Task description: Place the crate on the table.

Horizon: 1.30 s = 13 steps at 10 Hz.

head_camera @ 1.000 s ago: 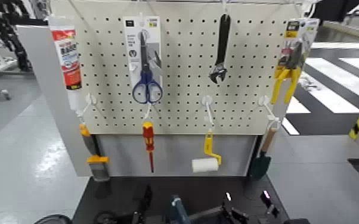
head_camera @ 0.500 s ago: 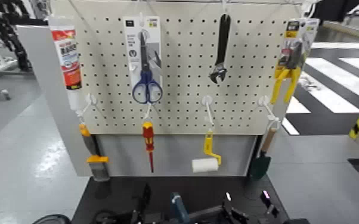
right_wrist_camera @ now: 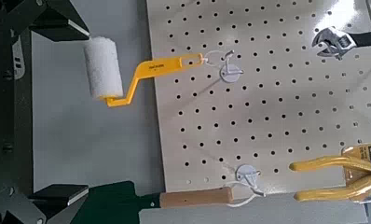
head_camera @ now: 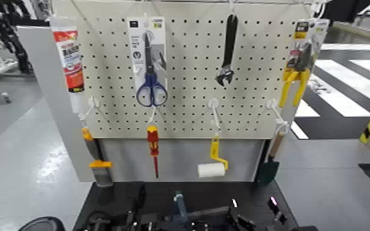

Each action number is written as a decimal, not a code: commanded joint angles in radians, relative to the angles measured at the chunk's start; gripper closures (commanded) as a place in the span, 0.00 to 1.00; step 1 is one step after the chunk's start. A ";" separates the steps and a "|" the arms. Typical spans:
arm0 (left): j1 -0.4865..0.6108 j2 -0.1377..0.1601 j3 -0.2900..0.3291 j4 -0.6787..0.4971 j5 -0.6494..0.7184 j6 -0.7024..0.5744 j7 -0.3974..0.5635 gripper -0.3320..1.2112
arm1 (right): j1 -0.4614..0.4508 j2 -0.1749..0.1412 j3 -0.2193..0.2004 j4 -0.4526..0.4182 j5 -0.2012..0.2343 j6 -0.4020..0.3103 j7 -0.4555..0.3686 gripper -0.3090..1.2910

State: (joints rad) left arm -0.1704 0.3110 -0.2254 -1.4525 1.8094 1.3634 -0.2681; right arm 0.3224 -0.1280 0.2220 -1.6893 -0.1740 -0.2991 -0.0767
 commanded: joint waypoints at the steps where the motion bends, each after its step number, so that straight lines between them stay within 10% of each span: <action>1: -0.012 0.004 0.026 0.009 -0.033 -0.004 0.000 0.98 | -0.003 -0.002 0.004 0.002 -0.001 -0.002 0.000 0.28; 13: -0.110 -0.019 0.054 0.070 -0.196 -0.072 -0.033 0.98 | -0.009 -0.010 0.010 0.008 -0.010 -0.014 0.000 0.28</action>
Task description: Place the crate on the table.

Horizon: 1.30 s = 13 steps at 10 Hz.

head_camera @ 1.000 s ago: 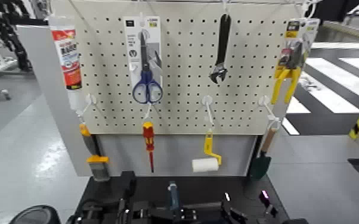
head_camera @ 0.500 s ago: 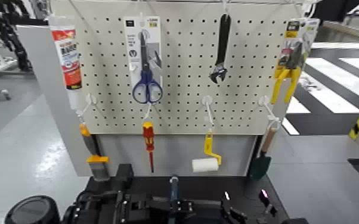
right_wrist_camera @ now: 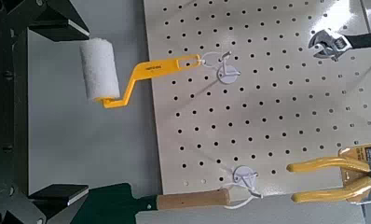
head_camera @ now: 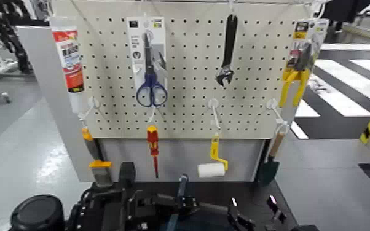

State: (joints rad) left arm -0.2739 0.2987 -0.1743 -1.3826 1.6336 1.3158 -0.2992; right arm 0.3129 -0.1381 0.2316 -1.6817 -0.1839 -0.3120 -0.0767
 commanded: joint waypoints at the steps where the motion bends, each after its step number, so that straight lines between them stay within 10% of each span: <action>1: -0.007 -0.013 -0.001 0.001 -0.023 -0.041 -0.001 0.98 | 0.000 0.002 0.000 0.000 0.000 -0.001 0.000 0.28; 13: -0.047 -0.039 -0.048 0.142 -0.101 -0.145 -0.107 0.98 | 0.002 0.003 0.002 0.002 -0.005 -0.002 0.000 0.28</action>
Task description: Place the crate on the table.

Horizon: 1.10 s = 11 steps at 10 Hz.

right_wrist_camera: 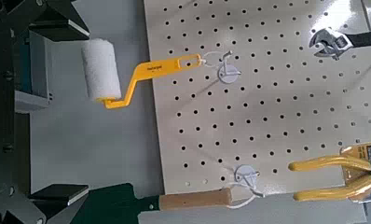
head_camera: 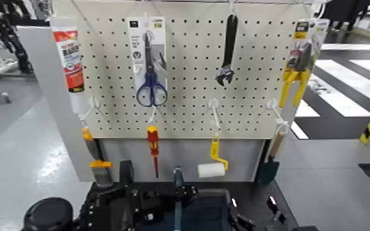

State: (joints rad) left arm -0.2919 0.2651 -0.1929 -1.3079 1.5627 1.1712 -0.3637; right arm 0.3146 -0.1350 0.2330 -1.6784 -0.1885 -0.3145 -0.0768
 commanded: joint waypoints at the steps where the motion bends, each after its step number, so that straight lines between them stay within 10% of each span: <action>1: -0.039 -0.012 -0.036 0.093 -0.055 -0.004 -0.070 0.98 | 0.000 0.000 0.000 -0.001 0.000 0.000 -0.001 0.28; 4: -0.041 -0.015 -0.040 0.111 -0.062 -0.013 -0.090 0.98 | 0.001 0.002 -0.001 -0.001 0.000 0.000 0.000 0.28; 9: 0.002 -0.018 -0.029 0.012 -0.090 -0.091 -0.109 0.32 | 0.003 0.003 -0.003 -0.003 -0.002 0.002 -0.001 0.28; 11: 0.020 -0.020 -0.008 -0.045 -0.119 -0.101 -0.106 0.30 | 0.004 0.003 -0.003 -0.004 -0.002 0.003 -0.003 0.28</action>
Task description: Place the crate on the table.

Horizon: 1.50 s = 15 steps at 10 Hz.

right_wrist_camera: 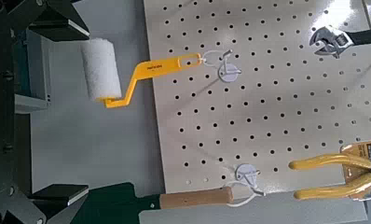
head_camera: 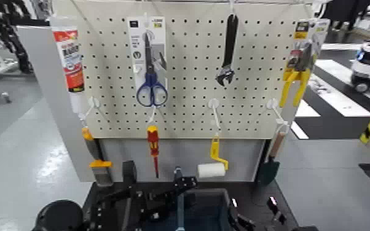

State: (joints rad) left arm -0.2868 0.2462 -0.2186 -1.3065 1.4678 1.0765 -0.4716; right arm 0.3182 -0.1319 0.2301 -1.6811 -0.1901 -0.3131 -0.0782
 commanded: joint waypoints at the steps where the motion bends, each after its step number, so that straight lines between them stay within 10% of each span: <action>1: 0.031 -0.001 0.041 -0.074 -0.046 -0.006 0.014 0.30 | 0.001 0.000 0.000 -0.002 0.000 0.002 -0.002 0.28; 9: 0.311 -0.007 0.265 -0.498 -0.428 -0.231 0.180 0.29 | 0.007 0.002 -0.006 -0.012 0.000 0.012 -0.002 0.28; 15: 0.561 -0.128 0.260 -0.640 -1.164 -0.813 0.303 0.29 | 0.016 0.003 -0.017 -0.022 0.005 0.012 -0.002 0.28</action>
State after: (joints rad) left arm 0.2524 0.1344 0.0404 -1.9488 0.3605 0.3267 -0.1718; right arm 0.3334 -0.1293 0.2142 -1.7027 -0.1866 -0.3004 -0.0798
